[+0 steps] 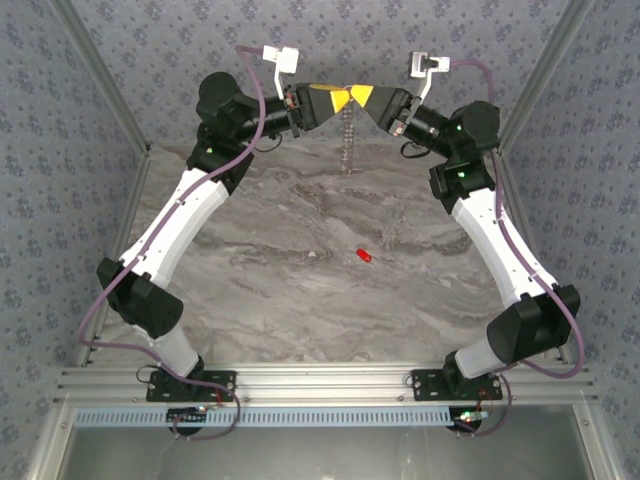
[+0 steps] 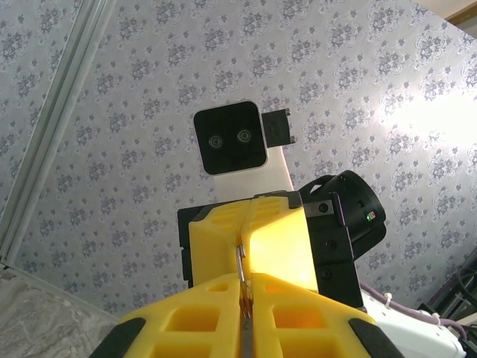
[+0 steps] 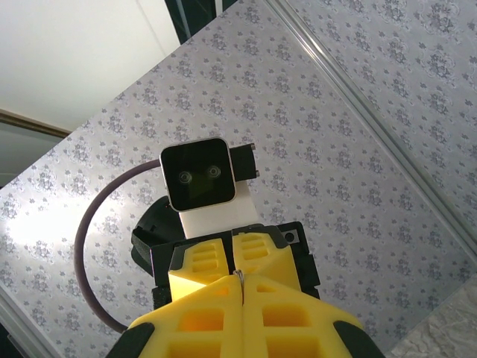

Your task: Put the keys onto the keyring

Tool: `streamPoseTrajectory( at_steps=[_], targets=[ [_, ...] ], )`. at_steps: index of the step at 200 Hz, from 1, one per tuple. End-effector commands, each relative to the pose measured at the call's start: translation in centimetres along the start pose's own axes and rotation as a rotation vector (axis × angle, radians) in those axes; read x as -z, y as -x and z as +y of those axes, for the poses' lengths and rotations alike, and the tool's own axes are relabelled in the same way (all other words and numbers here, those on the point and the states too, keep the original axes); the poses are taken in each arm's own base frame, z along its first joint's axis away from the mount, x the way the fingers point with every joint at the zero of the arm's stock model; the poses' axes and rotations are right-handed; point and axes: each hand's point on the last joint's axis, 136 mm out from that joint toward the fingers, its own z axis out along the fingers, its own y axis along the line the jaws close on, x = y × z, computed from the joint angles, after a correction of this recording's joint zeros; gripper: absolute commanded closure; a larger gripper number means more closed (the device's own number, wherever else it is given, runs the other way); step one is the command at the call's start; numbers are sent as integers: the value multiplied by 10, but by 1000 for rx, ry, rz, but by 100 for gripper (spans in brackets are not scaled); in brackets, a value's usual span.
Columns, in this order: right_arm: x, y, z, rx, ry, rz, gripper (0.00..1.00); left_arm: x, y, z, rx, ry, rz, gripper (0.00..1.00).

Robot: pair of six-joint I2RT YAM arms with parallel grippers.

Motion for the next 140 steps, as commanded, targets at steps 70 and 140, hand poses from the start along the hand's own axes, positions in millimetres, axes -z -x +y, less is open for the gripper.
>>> streamPoseTrajectory(
  at_steps=[70, 140],
  targets=[
    [0, 9, 18, 32, 38, -32, 100, -4, 1, -15, -60, -51, -13, 100],
    [-1, 6, 17, 21, 36, -26, 100, -1, 6, -15, -85, -39, -57, 100]
  ],
)
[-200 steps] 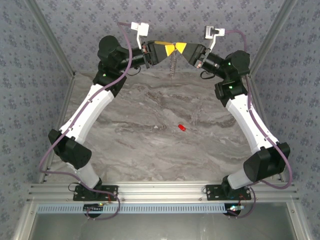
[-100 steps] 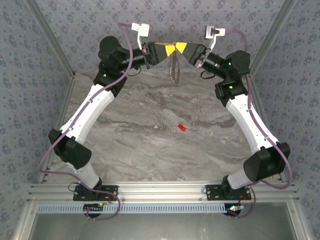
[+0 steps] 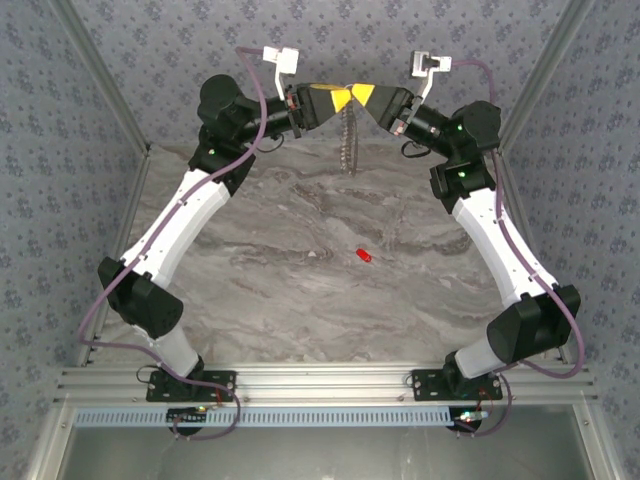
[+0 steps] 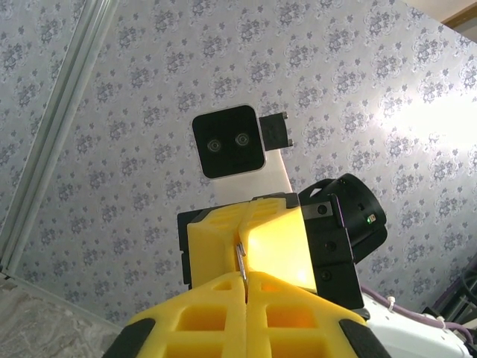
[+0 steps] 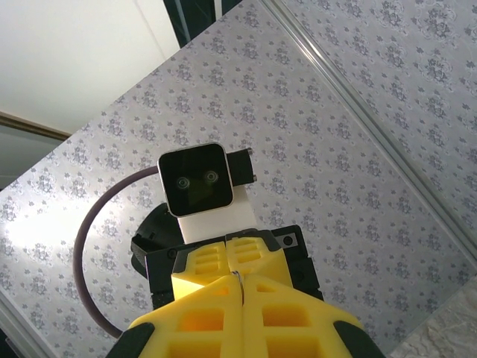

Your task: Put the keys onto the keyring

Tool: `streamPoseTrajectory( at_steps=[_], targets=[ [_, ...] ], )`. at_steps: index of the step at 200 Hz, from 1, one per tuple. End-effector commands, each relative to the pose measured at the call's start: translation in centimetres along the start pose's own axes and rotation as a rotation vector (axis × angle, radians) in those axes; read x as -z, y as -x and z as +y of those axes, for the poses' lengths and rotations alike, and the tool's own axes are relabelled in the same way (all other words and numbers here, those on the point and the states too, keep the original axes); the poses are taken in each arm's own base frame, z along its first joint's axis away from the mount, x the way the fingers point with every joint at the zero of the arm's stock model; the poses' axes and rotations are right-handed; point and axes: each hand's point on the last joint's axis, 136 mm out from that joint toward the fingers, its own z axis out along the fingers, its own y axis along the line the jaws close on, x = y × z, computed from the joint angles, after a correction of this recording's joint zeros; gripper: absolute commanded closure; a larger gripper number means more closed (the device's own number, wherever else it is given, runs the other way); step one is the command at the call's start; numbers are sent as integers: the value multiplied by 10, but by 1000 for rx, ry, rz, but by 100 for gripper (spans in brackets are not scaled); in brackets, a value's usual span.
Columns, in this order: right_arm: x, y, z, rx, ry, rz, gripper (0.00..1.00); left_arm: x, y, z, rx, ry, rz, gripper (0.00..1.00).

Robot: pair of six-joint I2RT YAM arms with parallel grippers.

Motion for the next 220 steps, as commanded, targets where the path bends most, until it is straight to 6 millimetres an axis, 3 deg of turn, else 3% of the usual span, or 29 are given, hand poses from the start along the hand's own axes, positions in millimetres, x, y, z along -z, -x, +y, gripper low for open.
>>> streamPoseTrajectory(
  at_steps=[1, 14, 31, 47, 70, 99, 134, 183, 188, 220],
  targets=[
    [-1, 5, 17, 22, 37, -19, 100, 0, 5, -15, -63, -34, -34, 100],
    [-1, 4, 15, 18, 33, -18, 98, 2, 6, -16, -82, -28, -46, 100],
    [3, 6, 10, 13, 8, -35, 72, 5, 4, -14, -104, -10, -53, 100],
    [13, 12, 6, 12, -30, -66, 58, 9, 2, -12, -131, 20, -63, 100],
    [32, 16, -3, 5, -109, -99, 51, 16, -3, -6, -170, 78, -69, 100],
    [68, 3, -41, -37, -329, -115, 46, 26, -13, 3, -193, 145, -59, 100],
    [116, -49, -104, -119, -658, -6, 45, 40, -27, 15, -202, 233, -64, 100],
    [174, -144, -182, -271, -996, 234, 46, 62, -47, 30, -188, 359, -38, 100],
    [184, -164, -194, -303, -1036, 272, 46, 64, -49, 30, -188, 366, -36, 100],
    [206, -223, -232, -373, -1171, 456, 48, 74, -62, 37, -166, 418, -16, 100]
  ],
)
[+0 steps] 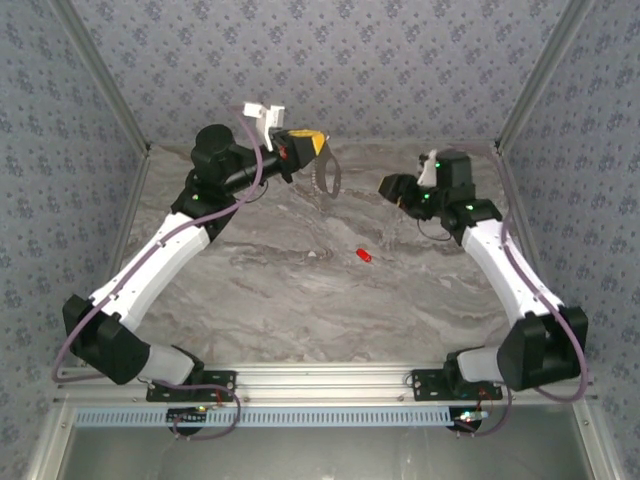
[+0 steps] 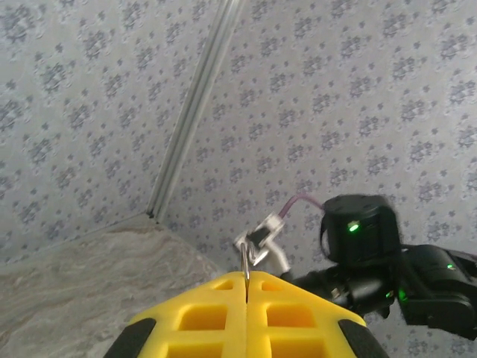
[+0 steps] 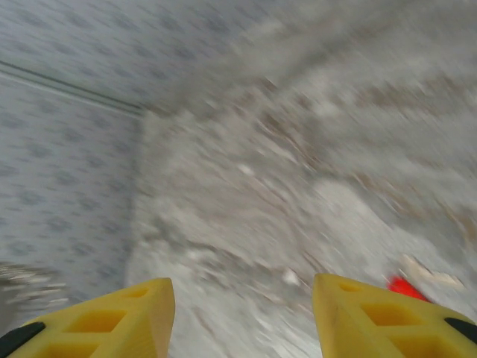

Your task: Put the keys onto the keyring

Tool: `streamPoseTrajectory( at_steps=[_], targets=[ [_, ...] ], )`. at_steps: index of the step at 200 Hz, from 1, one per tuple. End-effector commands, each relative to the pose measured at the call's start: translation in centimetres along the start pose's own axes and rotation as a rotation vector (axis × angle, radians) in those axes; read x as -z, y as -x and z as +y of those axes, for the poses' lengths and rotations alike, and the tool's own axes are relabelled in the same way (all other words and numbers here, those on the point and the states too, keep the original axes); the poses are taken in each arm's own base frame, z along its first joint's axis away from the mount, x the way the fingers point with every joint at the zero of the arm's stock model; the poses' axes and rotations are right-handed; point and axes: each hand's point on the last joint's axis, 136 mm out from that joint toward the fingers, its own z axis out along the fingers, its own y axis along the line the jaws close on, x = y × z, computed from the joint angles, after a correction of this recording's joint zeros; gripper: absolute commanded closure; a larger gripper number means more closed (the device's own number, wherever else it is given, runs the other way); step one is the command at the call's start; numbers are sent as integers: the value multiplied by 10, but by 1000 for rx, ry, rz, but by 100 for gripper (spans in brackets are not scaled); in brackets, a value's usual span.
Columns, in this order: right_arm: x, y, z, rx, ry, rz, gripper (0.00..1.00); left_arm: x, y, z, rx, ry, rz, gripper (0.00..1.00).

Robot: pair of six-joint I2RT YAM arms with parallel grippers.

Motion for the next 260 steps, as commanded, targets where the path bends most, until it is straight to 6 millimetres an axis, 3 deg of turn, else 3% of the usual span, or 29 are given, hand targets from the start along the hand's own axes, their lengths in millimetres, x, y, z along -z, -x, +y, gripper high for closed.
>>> streamPoseTrajectory(
  at_steps=[1, 40, 43, 100, 138, 198, 260],
  targets=[
    [-24, -42, -48, 29, -199, 157, 48, 12, 6, -3, -42, 36, -26, 100],
    [-64, -81, -81, 119, -374, 310, 51, 17, -5, 11, -7, 71, -12, 100],
    [-67, -74, -74, 137, -368, 296, 51, 17, -6, 11, -6, 76, -12, 100],
    [-102, -97, -95, 264, -545, 422, 56, 36, -6, 33, 20, 156, -40, 100],
    [-114, -103, -106, 298, -631, 459, 60, 44, -1, 35, 20, 169, -60, 100],
    [-137, -104, -104, 342, -689, 493, 66, 48, 3, 37, 18, 174, -74, 100],
    [-136, -108, -117, 350, -805, 526, 76, 49, 5, 40, 22, 174, -87, 100]
  ],
)
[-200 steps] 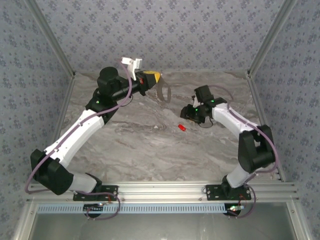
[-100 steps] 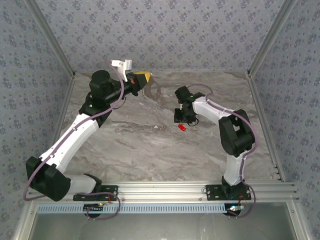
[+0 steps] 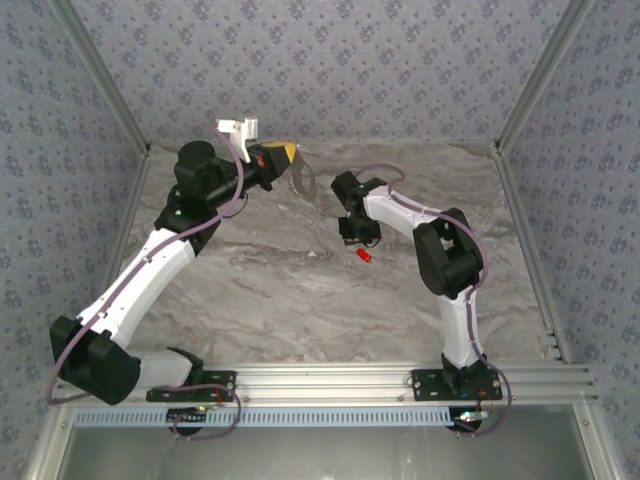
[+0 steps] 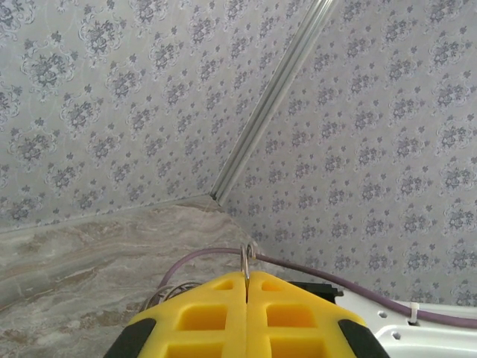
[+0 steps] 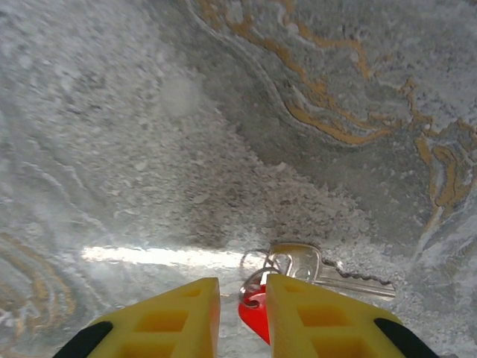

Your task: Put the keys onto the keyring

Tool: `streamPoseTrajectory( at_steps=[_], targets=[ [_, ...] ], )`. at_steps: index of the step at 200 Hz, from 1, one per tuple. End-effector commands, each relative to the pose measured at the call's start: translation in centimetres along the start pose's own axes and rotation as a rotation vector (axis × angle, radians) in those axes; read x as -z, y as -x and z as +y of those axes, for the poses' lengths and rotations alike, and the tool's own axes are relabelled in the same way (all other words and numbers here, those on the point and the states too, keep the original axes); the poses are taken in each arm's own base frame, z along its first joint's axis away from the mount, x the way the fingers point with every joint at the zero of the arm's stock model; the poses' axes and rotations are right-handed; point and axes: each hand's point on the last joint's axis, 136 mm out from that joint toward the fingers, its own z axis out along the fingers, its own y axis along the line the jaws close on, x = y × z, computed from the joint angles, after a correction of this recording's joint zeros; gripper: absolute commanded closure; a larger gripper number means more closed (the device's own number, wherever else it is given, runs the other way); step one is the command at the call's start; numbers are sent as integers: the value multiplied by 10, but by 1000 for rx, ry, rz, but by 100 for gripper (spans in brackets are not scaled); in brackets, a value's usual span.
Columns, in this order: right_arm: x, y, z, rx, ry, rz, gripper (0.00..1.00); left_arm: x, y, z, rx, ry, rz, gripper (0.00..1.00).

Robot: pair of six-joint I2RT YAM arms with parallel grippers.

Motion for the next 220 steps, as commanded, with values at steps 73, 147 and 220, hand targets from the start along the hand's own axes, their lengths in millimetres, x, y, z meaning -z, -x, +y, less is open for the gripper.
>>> streamPoseTrajectory(
  at_steps=[73, 147, 220],
  targets=[
    [-4, -9, -6, -2, -88, 38, 76, 7, 19, -6, -15, -34, -74, 100],
    [-13, -11, 1, 5, -77, 65, 74, 6, 18, -3, -4, -34, -73, 100],
    [-15, -12, -3, 13, -94, 68, 87, 4, 17, -1, 5, -34, -72, 100]
  ],
)
